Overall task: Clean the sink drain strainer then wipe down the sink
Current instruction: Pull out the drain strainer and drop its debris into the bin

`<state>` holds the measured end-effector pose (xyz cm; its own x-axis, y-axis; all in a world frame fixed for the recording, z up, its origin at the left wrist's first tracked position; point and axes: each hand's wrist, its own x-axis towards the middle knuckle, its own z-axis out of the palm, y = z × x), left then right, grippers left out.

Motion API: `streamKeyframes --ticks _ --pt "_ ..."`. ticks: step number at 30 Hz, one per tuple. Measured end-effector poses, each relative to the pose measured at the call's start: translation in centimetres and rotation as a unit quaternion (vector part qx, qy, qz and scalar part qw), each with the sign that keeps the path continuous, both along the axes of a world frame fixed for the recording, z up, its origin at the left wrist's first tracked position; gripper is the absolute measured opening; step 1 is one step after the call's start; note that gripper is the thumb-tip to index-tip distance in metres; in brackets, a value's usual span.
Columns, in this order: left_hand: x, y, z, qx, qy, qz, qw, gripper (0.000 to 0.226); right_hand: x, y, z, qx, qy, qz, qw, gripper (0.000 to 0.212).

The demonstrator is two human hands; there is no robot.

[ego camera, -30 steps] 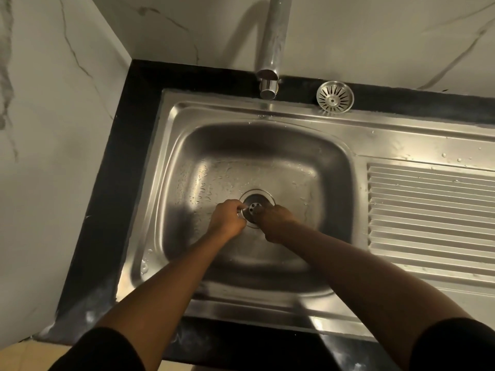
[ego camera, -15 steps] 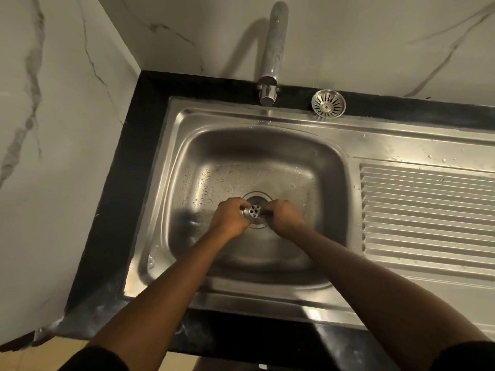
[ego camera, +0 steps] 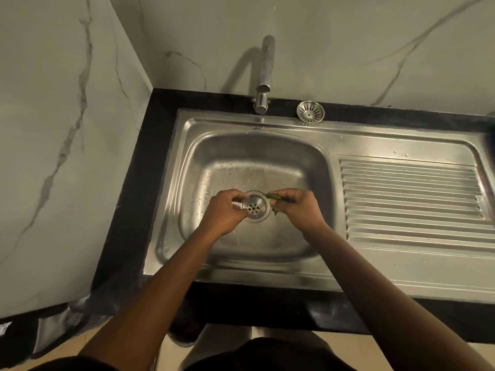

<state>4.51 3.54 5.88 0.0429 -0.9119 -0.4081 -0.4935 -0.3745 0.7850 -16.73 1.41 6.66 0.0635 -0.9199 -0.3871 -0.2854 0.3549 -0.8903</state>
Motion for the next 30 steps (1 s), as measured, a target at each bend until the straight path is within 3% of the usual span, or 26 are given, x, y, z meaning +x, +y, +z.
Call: streamKeyframes --ticks 10,17,30 --pt "-0.6 5.4 3.6 -0.069 -0.015 0.059 0.996 0.03 -0.5 3.2 3.1 -0.005 -0.033 0.064 0.997 0.018" --pt "-2.2 10.6 4.6 -0.089 -0.019 0.153 0.984 0.028 -0.1 4.9 4.8 -0.006 -0.076 0.153 0.985 0.022" --pt "2.2 25.3 6.6 -0.129 -0.017 0.353 0.926 0.023 8.6 13.3 8.6 0.005 -0.114 0.318 0.941 0.018"
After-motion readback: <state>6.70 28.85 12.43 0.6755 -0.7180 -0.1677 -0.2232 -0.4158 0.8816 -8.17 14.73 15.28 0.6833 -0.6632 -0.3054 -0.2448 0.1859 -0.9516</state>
